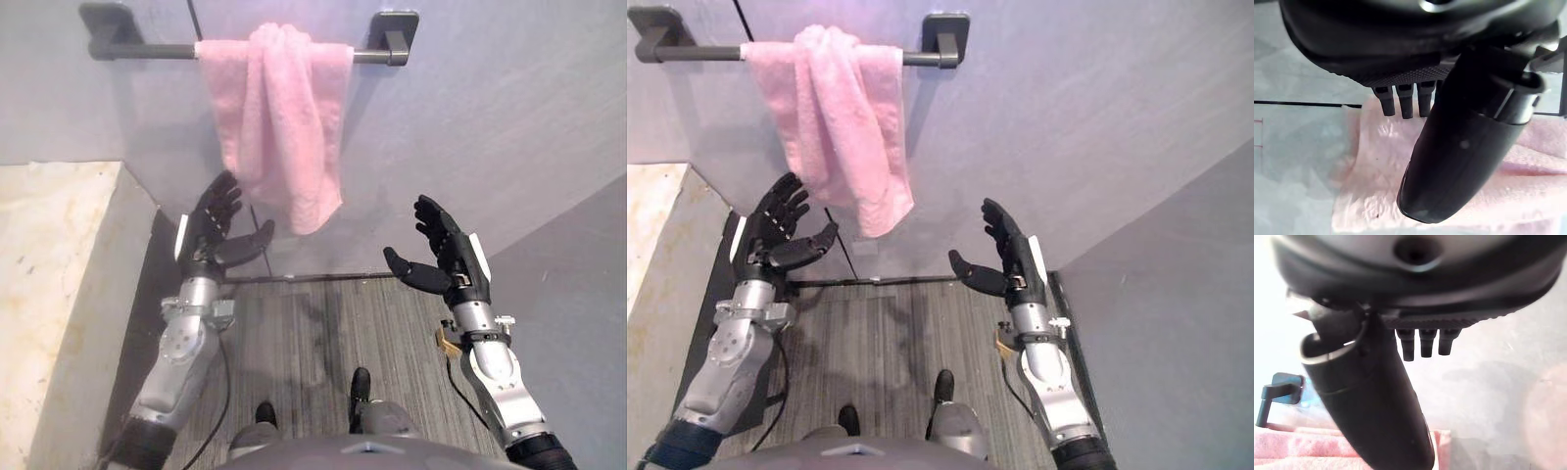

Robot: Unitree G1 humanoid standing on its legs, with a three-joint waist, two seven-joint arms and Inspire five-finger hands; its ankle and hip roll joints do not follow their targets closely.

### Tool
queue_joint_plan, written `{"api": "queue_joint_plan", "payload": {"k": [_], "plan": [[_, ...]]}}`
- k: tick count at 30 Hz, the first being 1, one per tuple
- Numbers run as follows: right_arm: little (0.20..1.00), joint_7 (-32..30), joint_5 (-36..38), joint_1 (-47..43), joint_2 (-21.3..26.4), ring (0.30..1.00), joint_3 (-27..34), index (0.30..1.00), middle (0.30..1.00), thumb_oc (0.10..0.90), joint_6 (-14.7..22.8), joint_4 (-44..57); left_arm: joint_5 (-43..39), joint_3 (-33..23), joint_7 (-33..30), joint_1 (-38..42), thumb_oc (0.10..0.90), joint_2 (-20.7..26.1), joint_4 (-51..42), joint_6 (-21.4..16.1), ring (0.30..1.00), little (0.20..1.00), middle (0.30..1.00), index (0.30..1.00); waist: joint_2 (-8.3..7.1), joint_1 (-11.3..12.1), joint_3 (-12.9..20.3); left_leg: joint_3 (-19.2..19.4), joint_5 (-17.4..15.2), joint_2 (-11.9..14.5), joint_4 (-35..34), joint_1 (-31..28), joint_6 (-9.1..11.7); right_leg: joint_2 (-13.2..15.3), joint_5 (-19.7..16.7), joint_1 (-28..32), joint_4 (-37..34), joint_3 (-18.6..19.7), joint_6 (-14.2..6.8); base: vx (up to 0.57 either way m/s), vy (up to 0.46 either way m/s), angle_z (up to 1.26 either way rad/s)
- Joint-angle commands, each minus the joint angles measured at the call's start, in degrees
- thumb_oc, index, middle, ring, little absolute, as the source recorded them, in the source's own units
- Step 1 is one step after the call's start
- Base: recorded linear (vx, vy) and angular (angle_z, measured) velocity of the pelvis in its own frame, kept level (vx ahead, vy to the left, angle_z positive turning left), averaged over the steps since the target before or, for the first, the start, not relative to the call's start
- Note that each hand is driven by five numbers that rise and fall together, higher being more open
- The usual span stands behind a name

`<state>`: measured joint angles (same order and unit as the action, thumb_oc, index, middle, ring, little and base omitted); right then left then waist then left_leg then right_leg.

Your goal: Organize the bathroom.

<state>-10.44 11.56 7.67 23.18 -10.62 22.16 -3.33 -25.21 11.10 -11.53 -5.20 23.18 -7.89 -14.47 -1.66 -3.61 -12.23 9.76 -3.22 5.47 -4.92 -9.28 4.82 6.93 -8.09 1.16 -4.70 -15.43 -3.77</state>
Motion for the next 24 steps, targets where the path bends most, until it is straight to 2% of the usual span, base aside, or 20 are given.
{"api": "queue_joint_plan", "payload": {"k": [1,4,7,10,13,17,21,24], "plan": [[0.9,-0.61,-0.26,-6.32,1.21,0.9,0.93,0.9,0.9,0.8,3.38,1.95,-0.3,1.47,3.64,3.36,0.8,2.62,-4.07,-1.16,0.9,0.9,0.9,0.9,1.07,-0.2,5.16,1.03,1.52,0.1,-0.08,3.08,-0.23,2.89,6.86,2.07,2.69,-0.73,-8.52,0.03,0.031,0.0],[0.9,-0.94,-0.75,-6.89,1.19,0.9,0.8,0.9,0.9,0.8,3.82,0.07,1.63,0.05,-0.89,1.98,0.8,3.19,-3.63,-6.38,0.9,0.9,0.9,0.9,0.95,0.42,5.39,1.36,1.21,-0.01,-0.08,2.89,-0.42,2.93,7.09,2.69,2.16,-0.88,-8.48,0.0,0.0,0.0],[0.9,-1.64,-0.94,-7.12,0.96,0.9,0.57,0.9,0.9,0.8,3.47,-0.61,1.75,-2.3,-4.51,1.31,0.8,3.08,-4.6,-8.97,0.9,0.9,0.9,0.9,0.77,1.1,5.54,1.19,1.06,-0.11,-0.08,2.8,-0.52,2.95,7.19,3.17,1.88,-1.11,-8.4,0.0,0.0,0.0],[0.9,-1.69,-1.17,-7.0,0.57,0.9,0.28,0.9,0.9,0.8,3.56,-1.04,6.38,-4.32,-9.41,1.59,0.8,2.78,-5.29,-13.25,0.9,0.9,0.9,0.9,0.33,1.46,5.85,1.09,0.98,-0.08,-0.08,2.77,-0.37,3.04,7.07,3.51,1.55,-1.4,-8.4,0.0,0.0,0.0],[0.9,-1.68,-1.12,-6.86,0.43,0.9,-0.27,0.9,0.9,0.8,3.41,-1.23,9.17,-5.3,-12.82,2.94,0.8,3.01,-6.24,-14.96,0.9,0.9,0.9,0.9,0.03,1.33,6.21,1.02,0.91,-0.01,-0.08,2.71,-0.27,3.04,7.05,3.74,1.26,-1.38,-8.48,0.03,-0.013,0.05],[0.9,-0.79,-1.21,-6.62,0.57,0.9,-0.98,0.9,0.9,0.8,2.33,-0.41,10.95,-5.34,-13.68,5.55,0.8,3.13,-6.69,-14.89,0.9,0.9,0.9,0.9,-0.07,0.6,6.57,1.18,0.87,0.11,-0.08,2.54,-0.13,2.98,7.07,3.8,1.14,-1.01,-8.63,0.04,0.003,0.01],[0.9,0.59,-0.9,-6.33,0.98,0.9,-1.82,0.9,0.9,0.8,1.71,-0.46,8.35,-3.93,-9.0,8.49,0.8,3.34,-6.95,-13.09,0.9,0.9,0.9,0.9,0.12,-0.32,7.01,1.52,0.87,0.18,-0.08,2.29,-0.07,2.91,7.03,3.87,0.92,-0.45,-8.78,0.05,0.019,-0.02],[0.9,2.06,-0.84,-6.14,1.3,0.9,-2.07,0.9,0.9,0.8,1.73,-0.75,7.42,-3.21,-7.86,10.48,0.8,3.52,-6.23,-11.39,0.9,0.9,0.9,0.9,0.39,-1.12,7.21,1.98,0.89,0.24,-0.08,2.01,-0.09,2.79,7.02,3.81,0.92,0.0,-8.87,0.06,0.027,-0.03]]}}
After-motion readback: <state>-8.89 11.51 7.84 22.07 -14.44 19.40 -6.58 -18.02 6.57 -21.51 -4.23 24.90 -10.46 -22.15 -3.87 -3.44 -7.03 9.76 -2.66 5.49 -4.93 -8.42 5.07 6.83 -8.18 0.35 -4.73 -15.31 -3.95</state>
